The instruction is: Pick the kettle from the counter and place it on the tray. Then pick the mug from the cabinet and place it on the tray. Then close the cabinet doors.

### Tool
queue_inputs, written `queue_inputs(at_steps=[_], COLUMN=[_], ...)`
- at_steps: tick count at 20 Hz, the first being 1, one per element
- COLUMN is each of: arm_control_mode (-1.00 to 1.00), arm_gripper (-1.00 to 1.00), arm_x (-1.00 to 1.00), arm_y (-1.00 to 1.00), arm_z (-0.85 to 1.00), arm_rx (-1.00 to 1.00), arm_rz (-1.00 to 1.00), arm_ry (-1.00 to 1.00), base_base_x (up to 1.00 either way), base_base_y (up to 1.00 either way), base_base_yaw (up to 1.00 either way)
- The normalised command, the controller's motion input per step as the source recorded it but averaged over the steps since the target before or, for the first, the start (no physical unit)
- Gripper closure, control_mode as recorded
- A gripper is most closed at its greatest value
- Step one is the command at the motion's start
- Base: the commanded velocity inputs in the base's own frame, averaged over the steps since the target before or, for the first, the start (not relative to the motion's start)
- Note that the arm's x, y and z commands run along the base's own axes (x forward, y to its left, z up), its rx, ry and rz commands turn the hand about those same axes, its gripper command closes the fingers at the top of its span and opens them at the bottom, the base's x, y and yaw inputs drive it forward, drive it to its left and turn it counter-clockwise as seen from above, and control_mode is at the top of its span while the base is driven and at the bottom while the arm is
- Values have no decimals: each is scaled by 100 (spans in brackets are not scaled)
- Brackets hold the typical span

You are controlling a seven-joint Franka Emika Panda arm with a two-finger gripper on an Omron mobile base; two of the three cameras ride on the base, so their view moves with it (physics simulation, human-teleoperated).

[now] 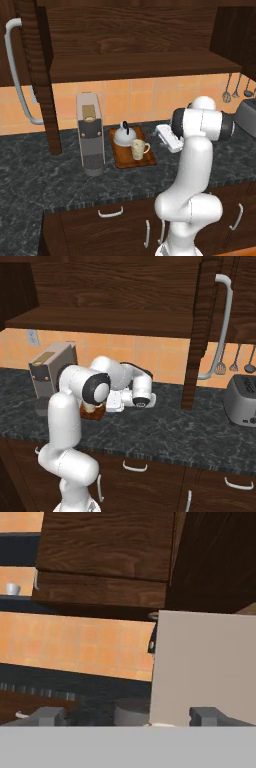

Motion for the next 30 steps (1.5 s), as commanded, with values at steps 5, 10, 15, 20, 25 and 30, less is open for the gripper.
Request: queue_inputs(at_steps=[5, 10, 15, 20, 25, 30], arm_control_mode=[-100, -100, -100, -100, -100, -100], arm_gripper=[-100, -100, -100, -100, -100, -100], arm_x=[-56, -72, -94, -77, -26, -5], arm_y=[-34, -25, -24, -35, -51, -65], arm_z=[67, 50, 1, 44, 47, 23], arm_rx=[0, 0, 6, 5, 0, 1], arm_rz=[-12, -19, -19, -23, -21, -12], arm_ry=[0, 0, -18, -16, -6, -7], base_base_x=[0, 0, 0, 0, 0, 0], base_base_y=[0, 0, 0, 0, 0, 0], base_base_yaw=[0, 0, 0, 0, 0, 0])
